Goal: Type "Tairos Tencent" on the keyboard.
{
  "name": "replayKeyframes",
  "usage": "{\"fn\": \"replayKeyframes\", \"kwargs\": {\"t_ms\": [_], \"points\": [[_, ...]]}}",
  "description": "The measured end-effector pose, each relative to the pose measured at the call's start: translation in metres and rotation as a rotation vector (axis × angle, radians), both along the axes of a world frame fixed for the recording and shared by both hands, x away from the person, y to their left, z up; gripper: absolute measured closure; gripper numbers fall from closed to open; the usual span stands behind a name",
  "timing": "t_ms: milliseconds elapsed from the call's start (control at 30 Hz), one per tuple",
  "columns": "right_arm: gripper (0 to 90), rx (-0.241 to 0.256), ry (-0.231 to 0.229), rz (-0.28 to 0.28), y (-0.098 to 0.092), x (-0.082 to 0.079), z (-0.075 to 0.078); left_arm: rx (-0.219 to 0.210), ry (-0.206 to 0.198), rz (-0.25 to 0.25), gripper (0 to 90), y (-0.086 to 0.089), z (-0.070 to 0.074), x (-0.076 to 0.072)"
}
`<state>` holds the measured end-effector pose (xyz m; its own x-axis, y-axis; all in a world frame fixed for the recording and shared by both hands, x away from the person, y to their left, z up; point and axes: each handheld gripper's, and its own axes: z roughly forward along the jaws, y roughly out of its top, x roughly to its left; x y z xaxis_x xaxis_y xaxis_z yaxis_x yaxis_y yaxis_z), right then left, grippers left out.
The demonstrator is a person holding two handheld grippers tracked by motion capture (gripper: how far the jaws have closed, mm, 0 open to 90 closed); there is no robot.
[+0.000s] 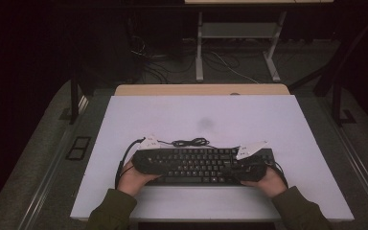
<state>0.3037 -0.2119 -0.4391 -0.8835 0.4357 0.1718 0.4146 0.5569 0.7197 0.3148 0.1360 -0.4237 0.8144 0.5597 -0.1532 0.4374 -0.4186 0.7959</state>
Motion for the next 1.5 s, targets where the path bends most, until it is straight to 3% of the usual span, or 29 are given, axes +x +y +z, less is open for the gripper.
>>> {"fn": "replayKeyframes", "kwargs": {"t_ms": [67, 167, 333, 633, 967, 1500], "points": [[89.5, -0.001, -0.001, -0.001, 0.000, 0.000, 0.000, 0.015, -0.002, 0.012, 23.9, 0.001, -0.002, -0.001], [89.5, -0.001, -0.001, -0.001, 0.000, 0.000, 0.000, 0.008, 0.001, 0.026, 17.3, 0.004, -0.003, -0.002], [89.5, -0.001, -0.007, -0.003, -0.001, 0.000, 0.002, 0.000, -0.001, 0.030, 17.2, 0.007, -0.003, -0.004], [89.2, 0.053, -0.019, -0.018, -0.005, 0.001, 0.009, -0.012, -0.013, 0.029, 18.0, 0.011, -0.003, -0.009], [68.0, 0.128, -0.006, -0.052, -0.005, 0.007, 0.014, -0.017, -0.017, 0.050, 25.0, 0.015, -0.003, -0.012], [38.0, 0.190, 0.007, -0.096, 0.006, 0.023, 0.018, 0.006, -0.010, 0.067, 52.1, 0.019, -0.002, -0.013]]}}
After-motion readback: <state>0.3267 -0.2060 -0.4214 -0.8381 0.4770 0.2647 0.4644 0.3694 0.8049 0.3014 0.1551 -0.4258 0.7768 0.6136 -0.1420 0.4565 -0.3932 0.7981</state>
